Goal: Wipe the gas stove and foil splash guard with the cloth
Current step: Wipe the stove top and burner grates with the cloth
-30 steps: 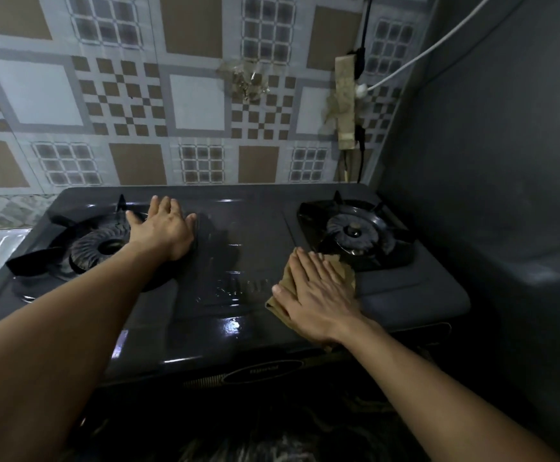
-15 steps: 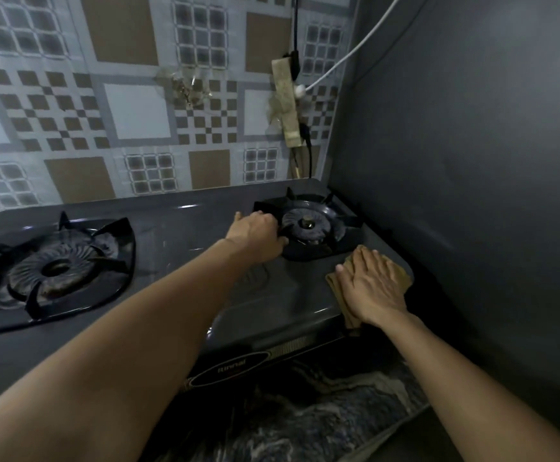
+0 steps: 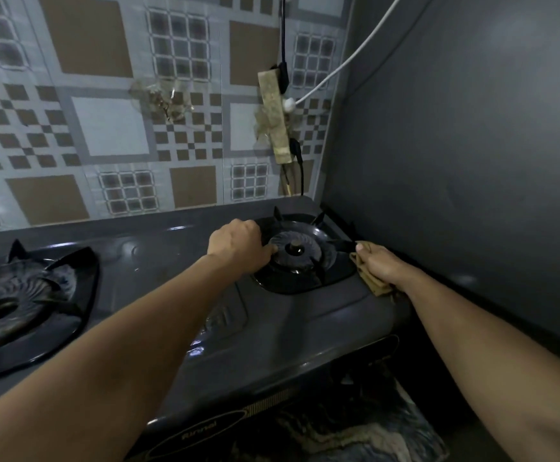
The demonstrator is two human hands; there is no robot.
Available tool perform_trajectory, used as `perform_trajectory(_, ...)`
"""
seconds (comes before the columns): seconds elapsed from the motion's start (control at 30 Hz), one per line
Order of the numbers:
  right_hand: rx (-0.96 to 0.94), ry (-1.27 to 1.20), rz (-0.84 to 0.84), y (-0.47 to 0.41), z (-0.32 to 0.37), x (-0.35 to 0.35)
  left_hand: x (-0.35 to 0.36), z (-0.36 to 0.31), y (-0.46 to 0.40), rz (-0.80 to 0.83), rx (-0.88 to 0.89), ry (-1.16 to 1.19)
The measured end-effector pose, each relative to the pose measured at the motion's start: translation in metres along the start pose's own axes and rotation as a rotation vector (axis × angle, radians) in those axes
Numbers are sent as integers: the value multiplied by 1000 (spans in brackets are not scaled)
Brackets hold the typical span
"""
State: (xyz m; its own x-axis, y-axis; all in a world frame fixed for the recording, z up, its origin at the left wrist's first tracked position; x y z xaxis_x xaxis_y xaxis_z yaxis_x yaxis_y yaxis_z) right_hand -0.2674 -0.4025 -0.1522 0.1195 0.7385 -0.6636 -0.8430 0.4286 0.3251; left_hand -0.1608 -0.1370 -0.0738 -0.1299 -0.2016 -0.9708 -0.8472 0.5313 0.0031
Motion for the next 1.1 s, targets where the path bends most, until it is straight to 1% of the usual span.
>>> perform_trajectory(0.07,57,-186,54,-21,-6,-5,-3,6,-12,-34,-17,25)
perform_trajectory(0.13,103,-342,98,-32,-9,-8,0,10,-20,-34,-16,59)
perform_trajectory(0.23,107,-367,143,-59,5,-6,4,12,-32,-49,-21,84)
perform_trajectory(0.33,82,-276,118,-94,31,-6,2,14,-42,-46,-40,65)
perform_trajectory(0.57,47,-63,136,-148,89,-9,-4,18,-59,-31,-43,-27)
perform_trajectory(0.67,-1,131,154,-158,122,-1,-5,19,-67,-34,-24,-51)
perform_trajectory(0.77,-53,369,235,-171,151,18,-5,22,-73,-16,12,-32)
perform_trajectory(0.9,-59,617,236,-163,181,32,-9,21,-74,-10,57,-16)
perform_trajectory(1.0,-91,684,270,-152,207,46,-7,24,-74,19,62,15)
perform_trajectory(1.1,-179,714,288,-134,242,70,-10,29,-71,37,63,101)
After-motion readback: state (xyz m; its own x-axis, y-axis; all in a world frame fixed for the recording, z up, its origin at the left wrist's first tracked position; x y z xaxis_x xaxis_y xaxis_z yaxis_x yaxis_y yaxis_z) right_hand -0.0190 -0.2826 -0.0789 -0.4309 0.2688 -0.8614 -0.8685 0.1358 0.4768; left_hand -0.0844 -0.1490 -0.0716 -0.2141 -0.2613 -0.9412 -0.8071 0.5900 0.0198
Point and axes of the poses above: each hand's wrist, its own y-axis away from the middle knuckle, its own x-axis out of the palm, z = x × y, the point moved 9 cm from there along -y, towards the middle knuckle, and after that the axes turned 8 degrees about z, right-handed, at the moved point
